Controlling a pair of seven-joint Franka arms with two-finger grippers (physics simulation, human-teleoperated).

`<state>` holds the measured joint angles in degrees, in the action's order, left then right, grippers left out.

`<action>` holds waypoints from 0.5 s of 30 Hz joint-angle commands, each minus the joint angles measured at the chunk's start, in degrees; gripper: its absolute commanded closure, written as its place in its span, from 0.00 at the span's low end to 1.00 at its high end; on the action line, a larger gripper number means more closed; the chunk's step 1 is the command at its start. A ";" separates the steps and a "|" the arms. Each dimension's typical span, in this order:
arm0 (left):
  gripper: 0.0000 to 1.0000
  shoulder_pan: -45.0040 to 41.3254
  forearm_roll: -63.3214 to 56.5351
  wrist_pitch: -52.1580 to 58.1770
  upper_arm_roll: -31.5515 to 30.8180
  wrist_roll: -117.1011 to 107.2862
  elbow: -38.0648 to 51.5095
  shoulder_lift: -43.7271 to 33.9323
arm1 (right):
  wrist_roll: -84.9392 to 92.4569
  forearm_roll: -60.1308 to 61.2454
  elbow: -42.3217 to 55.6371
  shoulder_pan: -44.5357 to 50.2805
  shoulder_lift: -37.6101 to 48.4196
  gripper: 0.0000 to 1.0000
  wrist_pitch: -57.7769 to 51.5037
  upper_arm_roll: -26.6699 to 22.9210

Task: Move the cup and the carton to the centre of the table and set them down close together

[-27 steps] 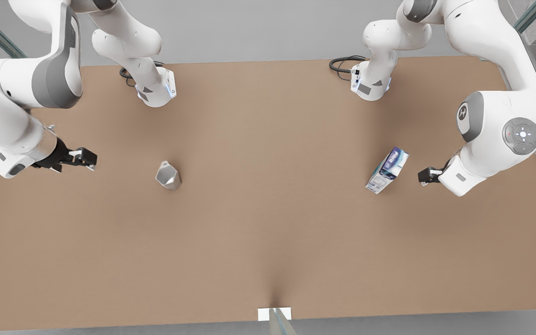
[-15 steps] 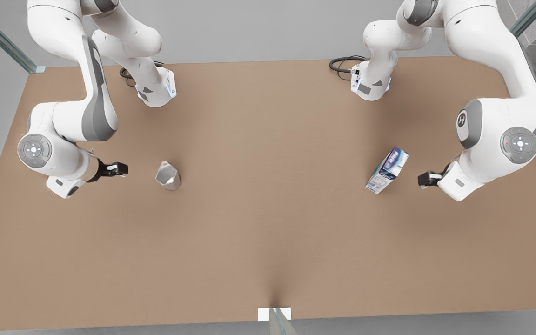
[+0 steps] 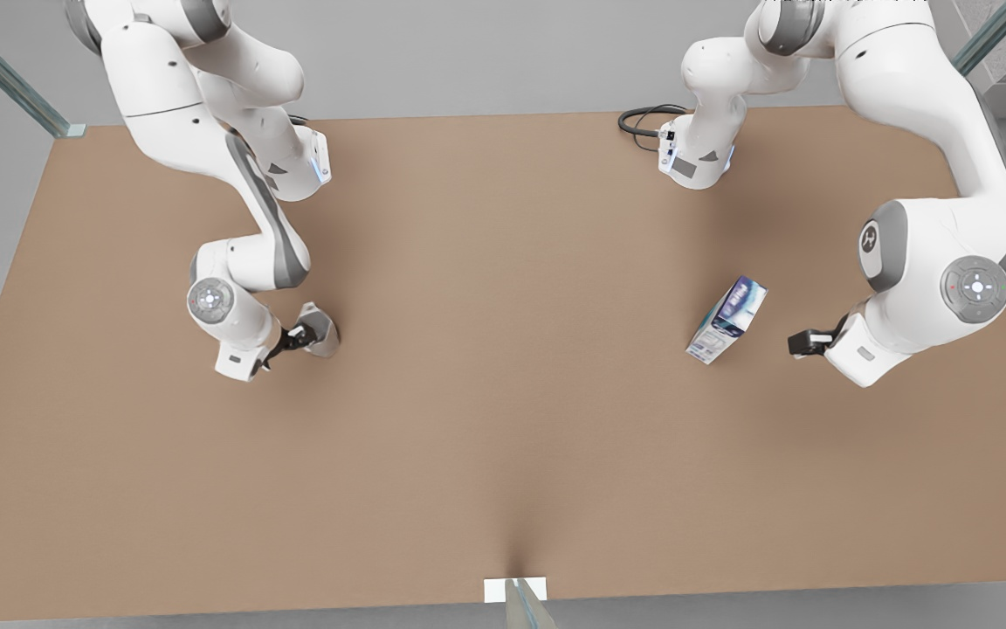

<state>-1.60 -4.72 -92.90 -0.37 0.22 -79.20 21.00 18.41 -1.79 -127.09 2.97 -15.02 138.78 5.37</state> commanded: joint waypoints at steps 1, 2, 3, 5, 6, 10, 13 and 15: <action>0.00 -0.07 -0.03 0.00 0.02 0.04 0.01 0.01 | 0.22 0.03 0.00 0.02 -0.01 0.00 0.00 -0.01; 0.00 -0.07 -0.03 0.00 0.11 -0.05 -0.08 0.01 | 1.44 0.03 -0.17 0.02 0.16 0.00 -0.53 -0.01; 0.00 -0.07 -0.03 0.00 0.11 -0.05 0.01 0.01 | 1.80 0.03 -0.17 0.02 0.86 0.00 -1.06 -0.01; 0.00 -0.07 -0.03 0.00 0.11 -0.05 0.10 -0.08 | 1.71 0.03 0.53 -0.16 2.36 0.00 -2.72 0.08; 0.00 -0.07 -0.03 0.00 0.11 -0.05 0.27 -0.08 | 1.71 0.12 0.53 -0.42 2.80 0.00 -3.69 0.17; 0.00 -0.07 0.06 0.00 0.02 0.04 0.36 0.19 | 2.50 0.12 -1.58 -0.33 2.01 0.00 -5.19 -0.01; 0.00 -0.07 0.06 0.00 0.02 0.04 0.36 0.27 | 5.58 0.03 -2.64 0.02 1.48 0.00 -4.66 -0.01; 0.00 -0.07 0.06 0.00 0.02 0.04 0.36 0.36 | 5.58 0.03 -2.64 0.54 1.04 0.00 -4.57 -0.01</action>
<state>-1.67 -4.66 -92.90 -0.35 0.26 -78.84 21.41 23.94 -1.76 -129.58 4.03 -14.08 134.21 5.36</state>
